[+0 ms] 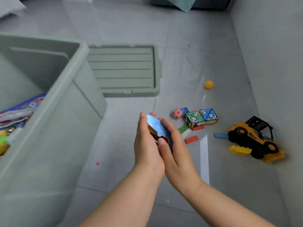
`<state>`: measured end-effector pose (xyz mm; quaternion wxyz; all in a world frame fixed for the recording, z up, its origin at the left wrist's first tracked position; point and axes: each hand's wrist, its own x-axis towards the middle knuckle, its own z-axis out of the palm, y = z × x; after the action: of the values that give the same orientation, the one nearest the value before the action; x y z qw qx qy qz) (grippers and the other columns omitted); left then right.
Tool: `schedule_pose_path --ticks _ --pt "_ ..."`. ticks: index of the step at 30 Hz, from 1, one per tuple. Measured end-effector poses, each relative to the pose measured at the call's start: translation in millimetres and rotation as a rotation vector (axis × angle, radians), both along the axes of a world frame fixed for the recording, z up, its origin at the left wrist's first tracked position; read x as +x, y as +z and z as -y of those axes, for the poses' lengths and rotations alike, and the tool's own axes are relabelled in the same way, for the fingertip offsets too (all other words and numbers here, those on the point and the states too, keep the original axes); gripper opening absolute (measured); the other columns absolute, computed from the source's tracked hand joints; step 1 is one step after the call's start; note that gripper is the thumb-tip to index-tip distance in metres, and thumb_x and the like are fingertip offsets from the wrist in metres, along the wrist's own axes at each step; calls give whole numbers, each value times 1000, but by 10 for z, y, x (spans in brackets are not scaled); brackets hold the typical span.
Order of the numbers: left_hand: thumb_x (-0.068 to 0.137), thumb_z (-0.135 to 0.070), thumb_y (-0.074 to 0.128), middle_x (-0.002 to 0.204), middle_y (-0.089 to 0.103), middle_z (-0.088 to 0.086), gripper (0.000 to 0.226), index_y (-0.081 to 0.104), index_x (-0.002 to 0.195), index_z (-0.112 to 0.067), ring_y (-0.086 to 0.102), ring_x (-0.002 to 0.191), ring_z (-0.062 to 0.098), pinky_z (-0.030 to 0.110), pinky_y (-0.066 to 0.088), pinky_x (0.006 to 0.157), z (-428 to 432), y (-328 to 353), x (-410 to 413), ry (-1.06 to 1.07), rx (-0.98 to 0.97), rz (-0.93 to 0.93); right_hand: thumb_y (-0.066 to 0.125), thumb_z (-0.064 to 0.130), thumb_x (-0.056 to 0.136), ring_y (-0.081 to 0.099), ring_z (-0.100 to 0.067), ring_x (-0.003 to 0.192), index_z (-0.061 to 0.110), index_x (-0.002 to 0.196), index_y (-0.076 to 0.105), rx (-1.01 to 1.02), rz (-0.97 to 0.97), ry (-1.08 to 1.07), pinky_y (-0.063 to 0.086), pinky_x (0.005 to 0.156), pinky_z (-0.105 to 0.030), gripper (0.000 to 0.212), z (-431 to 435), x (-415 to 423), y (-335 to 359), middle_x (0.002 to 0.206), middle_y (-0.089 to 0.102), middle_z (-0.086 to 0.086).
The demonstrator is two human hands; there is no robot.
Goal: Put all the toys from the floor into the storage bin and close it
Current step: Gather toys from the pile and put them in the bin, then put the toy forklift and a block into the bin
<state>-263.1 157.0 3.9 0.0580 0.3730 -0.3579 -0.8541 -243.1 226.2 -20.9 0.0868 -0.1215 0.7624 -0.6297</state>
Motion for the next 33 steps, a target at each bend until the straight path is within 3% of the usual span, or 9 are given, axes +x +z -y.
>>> schedule_pose_path --ticks 3,7,10,14,19,23,27,30,33 --pt "93 -33 51 78 61 0 20 61 77 -26 60 75 19 36 52 75 527 657 35 175 -383 -64 40 23 89 42 0 127 32 129 38 -226 -1 155 32 108 -23 41 576 -24 569 136 48 11" --pt "95 -23 50 77 58 -1 16 58 81 -27 58 71 15 32 50 69 1578 1408 527 344 -578 -161 40 28 92 40 -2 129 23 134 38 -341 -92 499 31 108 -23 42 1522 172 1239 137 46 10" --pt "97 -19 45 84 61 5 19 58 84 -23 59 68 17 28 47 61 2430 1435 1184 277 -653 -90 38 31 92 39 -5 128 19 137 35 -70 -284 711 30 108 -21 46 2140 456 1355 140 43 6" --pt "97 -14 45 102 62 16 18 59 86 -15 58 86 26 30 44 72 2997 1043 1783 -11 -607 220 30 36 95 44 -24 124 15 137 33 718 -729 716 16 113 -31 48 2404 674 941 135 48 -6" --pt "93 -51 40 128 58 7 36 59 111 -27 50 122 21 41 31 109 3140 860 1804 -130 -300 149 36 34 85 64 -16 83 19 97 59 636 -840 598 17 105 -24 30 2286 782 724 84 68 3" --pt "96 -48 27 143 46 -1 47 48 134 -27 33 136 9 30 11 113 2987 925 1702 -37 -460 43 30 45 95 52 -13 102 18 108 55 537 -759 729 16 110 -23 39 2108 780 745 104 62 2" --pt "95 -46 31 135 55 -7 35 56 118 -37 41 126 1 26 20 107 2657 1171 1491 -121 -638 -153 39 36 94 43 -12 119 16 120 46 450 -746 754 29 105 -21 33 1741 709 770 124 52 0" --pt "96 -37 33 113 68 1 32 60 111 -27 59 109 9 25 39 98 2262 1317 1166 -243 -534 -298 45 27 92 40 -8 118 18 121 42 479 -703 718 27 103 -16 30 1241 595 718 124 50 2" --pt "98 -28 33 92 68 4 29 62 102 -20 63 85 15 30 48 89 1610 1264 802 -420 -459 -330 45 27 92 39 0 116 29 121 38 541 -404 611 28 99 -11 29 602 462 525 124 45 10"
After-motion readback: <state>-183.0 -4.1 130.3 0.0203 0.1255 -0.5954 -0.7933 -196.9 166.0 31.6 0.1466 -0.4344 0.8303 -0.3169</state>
